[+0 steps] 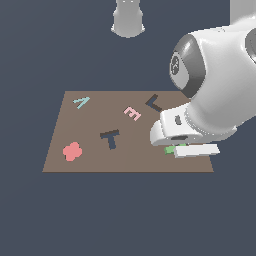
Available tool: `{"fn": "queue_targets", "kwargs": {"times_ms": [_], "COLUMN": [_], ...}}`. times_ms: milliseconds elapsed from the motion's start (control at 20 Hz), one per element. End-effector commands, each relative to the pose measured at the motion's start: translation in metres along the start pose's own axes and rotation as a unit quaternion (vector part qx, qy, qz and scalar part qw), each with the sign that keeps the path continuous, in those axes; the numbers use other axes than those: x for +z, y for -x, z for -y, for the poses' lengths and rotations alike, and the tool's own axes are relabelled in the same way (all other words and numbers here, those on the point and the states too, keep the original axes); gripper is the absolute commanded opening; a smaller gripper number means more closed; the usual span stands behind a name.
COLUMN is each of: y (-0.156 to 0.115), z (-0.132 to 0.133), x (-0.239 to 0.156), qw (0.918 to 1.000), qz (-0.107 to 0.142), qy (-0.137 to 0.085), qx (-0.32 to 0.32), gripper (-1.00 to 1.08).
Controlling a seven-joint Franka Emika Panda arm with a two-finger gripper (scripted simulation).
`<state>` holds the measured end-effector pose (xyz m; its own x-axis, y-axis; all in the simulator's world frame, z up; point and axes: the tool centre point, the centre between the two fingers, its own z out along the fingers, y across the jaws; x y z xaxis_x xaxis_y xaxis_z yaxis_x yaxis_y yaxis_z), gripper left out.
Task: Insert a designated object into the corresponding slot on a board.
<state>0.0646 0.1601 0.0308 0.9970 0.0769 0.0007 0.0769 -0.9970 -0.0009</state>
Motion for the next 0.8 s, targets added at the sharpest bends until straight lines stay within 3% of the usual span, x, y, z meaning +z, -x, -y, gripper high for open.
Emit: {"fn": "queue_targets", "kwargs": {"times_ms": [0, 750], "y": [0.0001, 0.0004], "z": [-0.0015, -0.0068], "x": [0.0008, -0.0027], "qw": [1.0000, 0.9994], "qz": [0.000, 0.001], "qy": [0.000, 0.000], "qx": [0.001, 0.035], "gripper": [-1.00, -1.00]}}
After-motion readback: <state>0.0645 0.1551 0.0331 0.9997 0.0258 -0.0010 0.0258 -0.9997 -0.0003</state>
